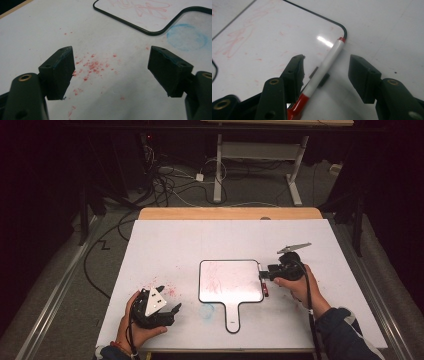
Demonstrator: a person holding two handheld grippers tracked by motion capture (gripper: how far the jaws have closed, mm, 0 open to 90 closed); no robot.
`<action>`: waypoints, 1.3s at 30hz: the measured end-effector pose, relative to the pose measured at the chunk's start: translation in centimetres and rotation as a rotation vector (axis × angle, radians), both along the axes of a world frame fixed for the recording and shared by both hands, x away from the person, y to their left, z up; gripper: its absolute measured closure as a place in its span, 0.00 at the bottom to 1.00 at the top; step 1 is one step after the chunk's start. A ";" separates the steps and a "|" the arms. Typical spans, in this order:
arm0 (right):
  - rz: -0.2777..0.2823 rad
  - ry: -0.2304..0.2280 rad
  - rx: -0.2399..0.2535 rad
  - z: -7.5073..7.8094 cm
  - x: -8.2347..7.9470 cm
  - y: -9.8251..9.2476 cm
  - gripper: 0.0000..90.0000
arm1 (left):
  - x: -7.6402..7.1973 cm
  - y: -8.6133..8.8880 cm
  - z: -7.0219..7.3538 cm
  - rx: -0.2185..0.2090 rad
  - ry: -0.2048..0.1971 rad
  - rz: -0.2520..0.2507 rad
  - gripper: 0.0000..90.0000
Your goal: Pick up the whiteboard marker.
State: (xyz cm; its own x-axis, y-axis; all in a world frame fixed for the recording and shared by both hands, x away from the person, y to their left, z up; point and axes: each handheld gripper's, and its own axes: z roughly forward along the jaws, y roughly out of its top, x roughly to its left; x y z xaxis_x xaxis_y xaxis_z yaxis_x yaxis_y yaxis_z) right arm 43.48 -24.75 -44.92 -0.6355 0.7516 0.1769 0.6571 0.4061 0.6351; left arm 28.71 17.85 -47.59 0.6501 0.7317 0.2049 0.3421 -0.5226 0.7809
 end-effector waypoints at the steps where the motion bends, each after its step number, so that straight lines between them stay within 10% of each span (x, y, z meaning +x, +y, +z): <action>1: -0.006 0.011 -0.005 -0.3 0.4 0.2 0.54 | -0.1 0.0 -0.1 -0.006 0.014 0.004 0.23; 19: 0.006 0.023 -0.004 -1.0 1.2 1.2 0.90 | -0.1 -0.2 0.0 -0.005 0.029 -0.001 0.23; 25: 0.037 -0.087 0.060 1.4 -0.3 1.8 0.90 | 0.7 -1.1 0.7 -0.086 0.053 -0.030 0.24; 39: 0.185 -0.302 0.300 5.3 -5.6 6.1 0.90 | 4.4 -12.6 5.3 -0.323 0.051 -0.256 0.28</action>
State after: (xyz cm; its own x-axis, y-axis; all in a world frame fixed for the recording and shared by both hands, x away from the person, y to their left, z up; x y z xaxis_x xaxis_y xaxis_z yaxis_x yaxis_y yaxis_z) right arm 37.85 -18.69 -39.65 -0.8103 0.5650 0.1555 0.3584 0.2679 0.8943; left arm 33.07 5.26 -42.24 0.8231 0.5661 -0.0457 0.2748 -0.3265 0.9044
